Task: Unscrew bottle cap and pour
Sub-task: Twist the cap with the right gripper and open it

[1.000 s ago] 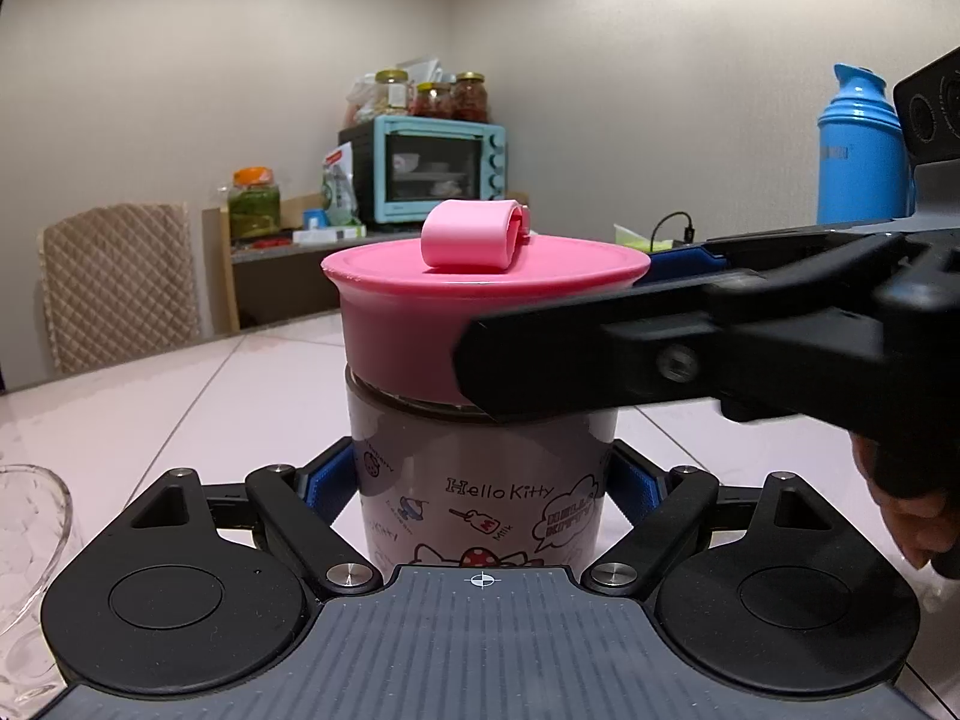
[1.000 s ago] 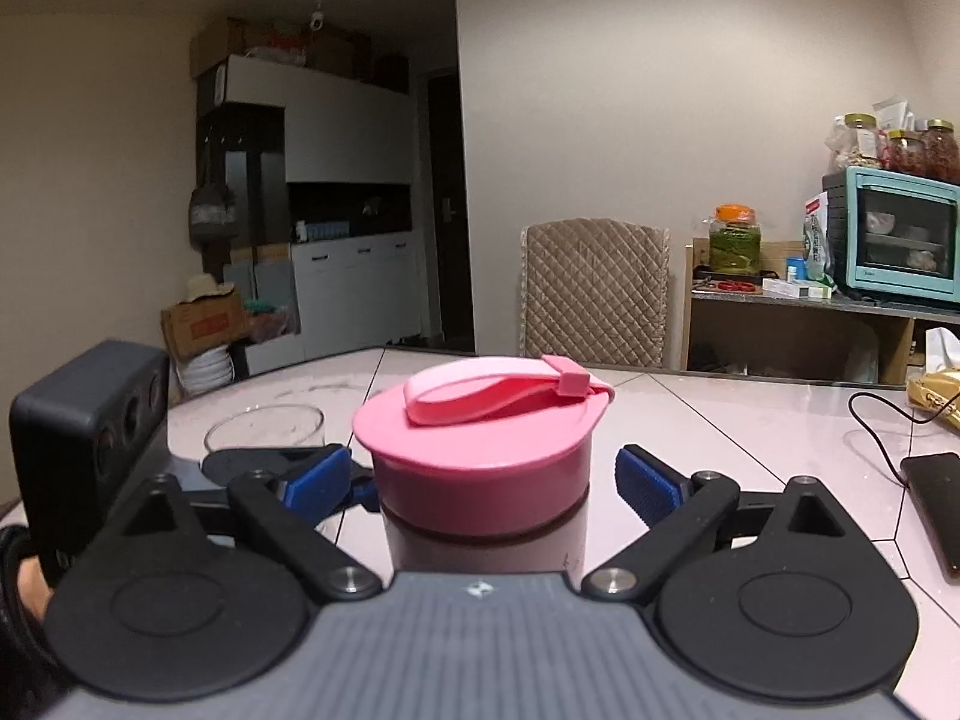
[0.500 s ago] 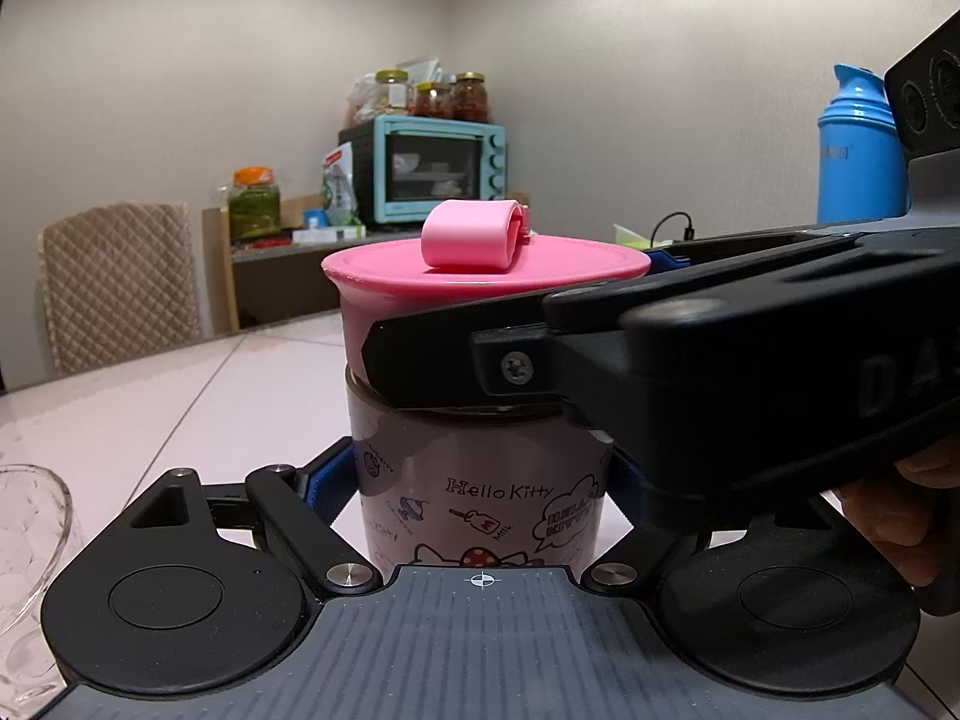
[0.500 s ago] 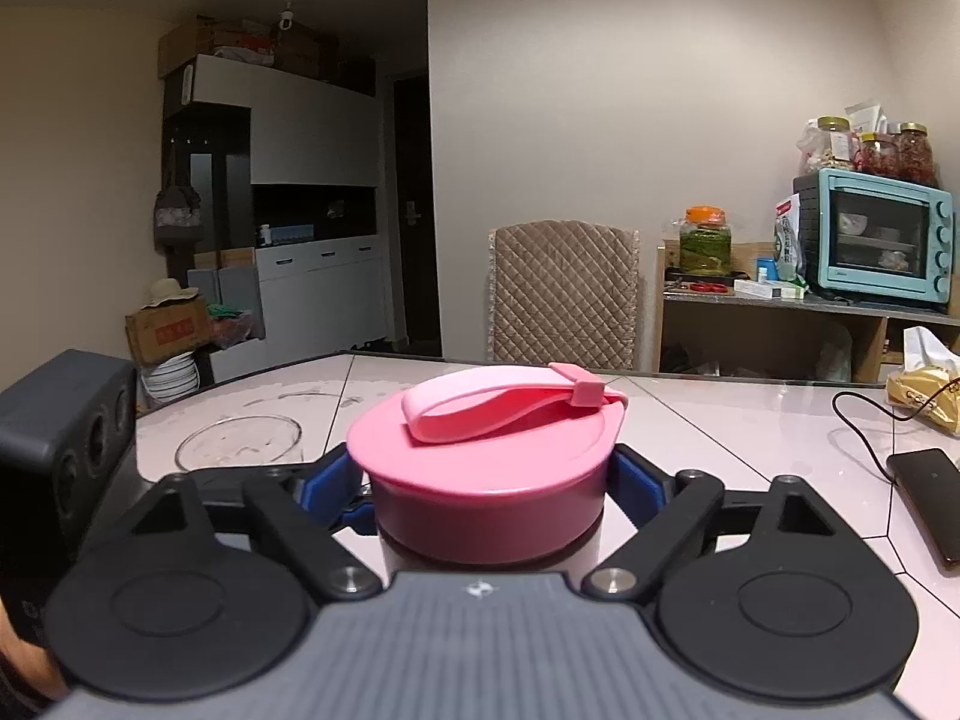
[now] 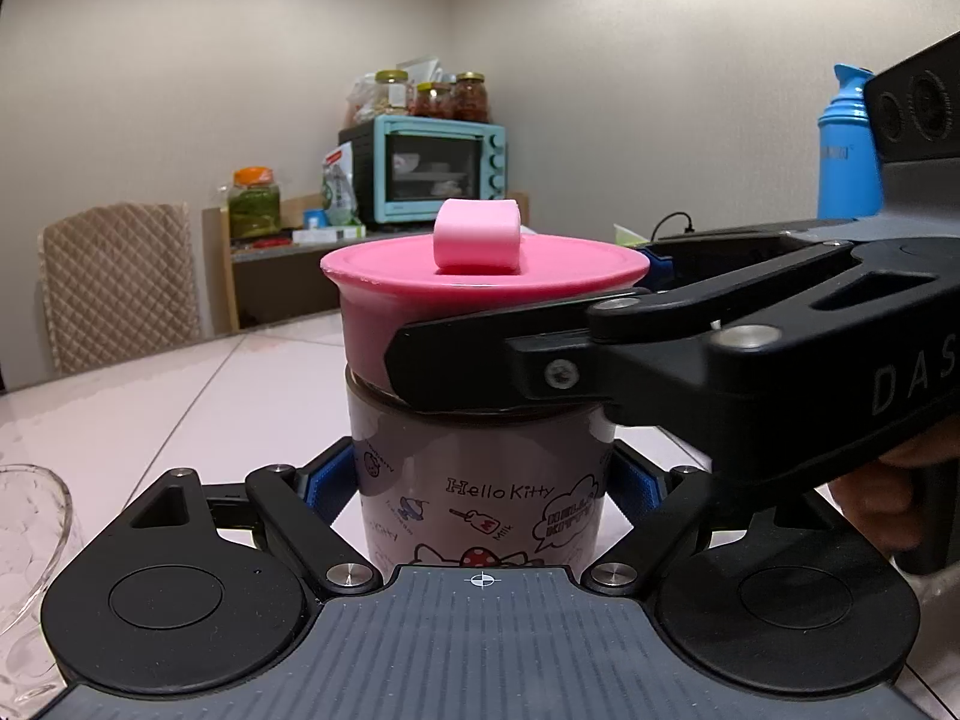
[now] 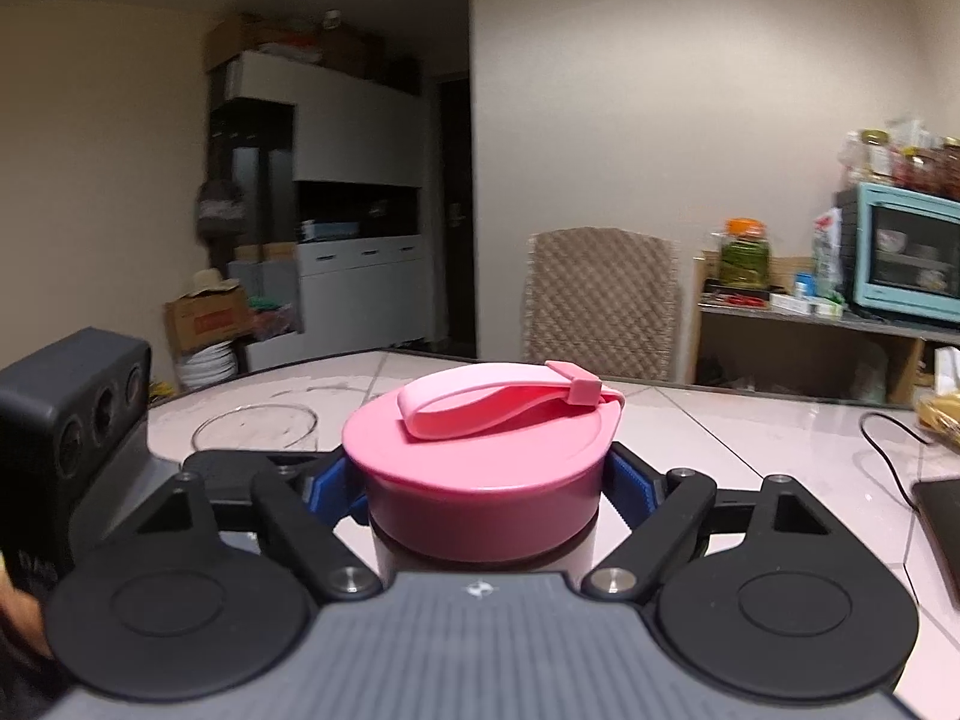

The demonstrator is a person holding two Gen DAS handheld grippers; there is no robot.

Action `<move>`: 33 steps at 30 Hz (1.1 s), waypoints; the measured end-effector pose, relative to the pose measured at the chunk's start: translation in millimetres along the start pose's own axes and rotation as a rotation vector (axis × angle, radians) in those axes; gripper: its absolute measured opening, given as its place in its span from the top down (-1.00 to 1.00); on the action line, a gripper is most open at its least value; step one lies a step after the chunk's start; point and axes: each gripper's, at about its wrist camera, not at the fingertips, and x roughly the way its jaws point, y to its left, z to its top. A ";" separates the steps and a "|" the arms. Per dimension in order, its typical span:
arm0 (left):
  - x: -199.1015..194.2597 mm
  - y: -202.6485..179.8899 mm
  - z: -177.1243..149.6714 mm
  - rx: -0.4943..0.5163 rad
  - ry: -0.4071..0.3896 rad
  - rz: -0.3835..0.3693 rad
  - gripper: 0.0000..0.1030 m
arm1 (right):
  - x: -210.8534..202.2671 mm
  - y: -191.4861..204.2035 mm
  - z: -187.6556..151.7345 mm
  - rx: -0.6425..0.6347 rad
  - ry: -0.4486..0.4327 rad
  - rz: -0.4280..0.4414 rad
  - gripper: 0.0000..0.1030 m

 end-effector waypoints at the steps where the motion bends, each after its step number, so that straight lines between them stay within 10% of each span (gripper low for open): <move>1: -0.2 0.1 0.0 0.000 0.000 0.000 -0.73 | 0.4 -3.4 1.7 -0.010 0.007 0.023 -0.65; 18: -0.4 -1.8 -0.4 0.000 0.000 -0.001 -0.73 | 5.9 -53.3 24.9 -0.150 0.081 0.420 -0.65; 33: -0.3 -5.1 -1.7 0.001 0.001 -0.001 -0.73 | -21.6 -13.1 29.0 -0.099 0.072 0.192 -0.89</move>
